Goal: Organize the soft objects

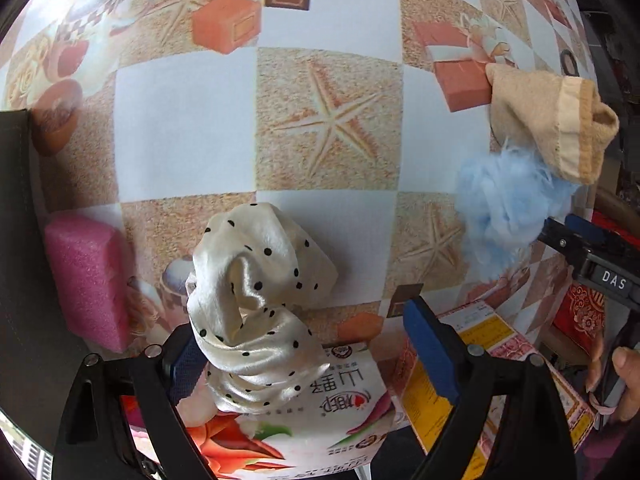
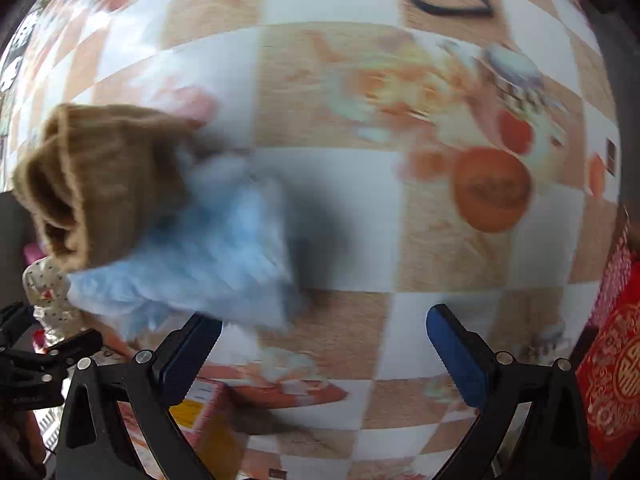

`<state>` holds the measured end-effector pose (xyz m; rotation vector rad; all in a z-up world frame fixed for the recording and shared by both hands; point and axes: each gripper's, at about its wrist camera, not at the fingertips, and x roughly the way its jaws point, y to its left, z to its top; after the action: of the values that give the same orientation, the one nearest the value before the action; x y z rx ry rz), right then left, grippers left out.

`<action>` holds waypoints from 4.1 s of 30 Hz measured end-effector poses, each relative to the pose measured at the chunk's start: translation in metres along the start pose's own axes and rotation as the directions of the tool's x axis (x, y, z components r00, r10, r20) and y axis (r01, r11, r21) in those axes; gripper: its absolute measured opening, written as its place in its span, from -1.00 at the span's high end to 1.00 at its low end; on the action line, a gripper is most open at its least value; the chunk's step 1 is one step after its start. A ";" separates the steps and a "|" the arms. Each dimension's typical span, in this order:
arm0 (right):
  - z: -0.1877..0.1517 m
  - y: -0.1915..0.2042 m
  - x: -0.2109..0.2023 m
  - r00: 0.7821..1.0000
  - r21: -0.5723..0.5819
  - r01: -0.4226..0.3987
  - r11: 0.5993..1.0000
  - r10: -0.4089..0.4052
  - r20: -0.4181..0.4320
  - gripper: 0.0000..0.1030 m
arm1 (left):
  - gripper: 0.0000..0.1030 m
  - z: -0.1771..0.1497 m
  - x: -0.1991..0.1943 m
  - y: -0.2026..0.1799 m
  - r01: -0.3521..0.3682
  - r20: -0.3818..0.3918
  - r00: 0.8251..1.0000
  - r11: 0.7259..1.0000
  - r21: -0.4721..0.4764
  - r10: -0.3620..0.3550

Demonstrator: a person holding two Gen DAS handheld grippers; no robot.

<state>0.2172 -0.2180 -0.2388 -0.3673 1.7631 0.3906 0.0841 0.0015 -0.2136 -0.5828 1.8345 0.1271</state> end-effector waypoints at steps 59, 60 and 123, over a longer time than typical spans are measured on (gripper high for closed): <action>-0.015 -0.029 -0.004 0.978 -0.001 -0.032 0.999 0.032 0.208 -1.00 | -1.00 0.034 0.017 -0.050 -0.183 0.195 0.964 0.983 -0.010 0.181; -0.021 -0.029 -0.006 0.978 0.000 -0.031 1.000 0.030 0.206 -1.00 | -1.00 0.033 0.017 -0.045 -0.182 0.190 0.965 0.983 -0.012 0.180; -0.182 -0.078 -0.106 0.930 0.172 -0.229 0.958 0.163 0.330 0.32 | 0.37 -0.174 -0.082 -0.248 -0.219 0.326 0.937 0.521 0.825 -0.122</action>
<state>0.1169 -0.3650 -0.1024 0.0251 1.5132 0.3798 0.0643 -0.2515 -0.0290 0.2143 1.3184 -0.6046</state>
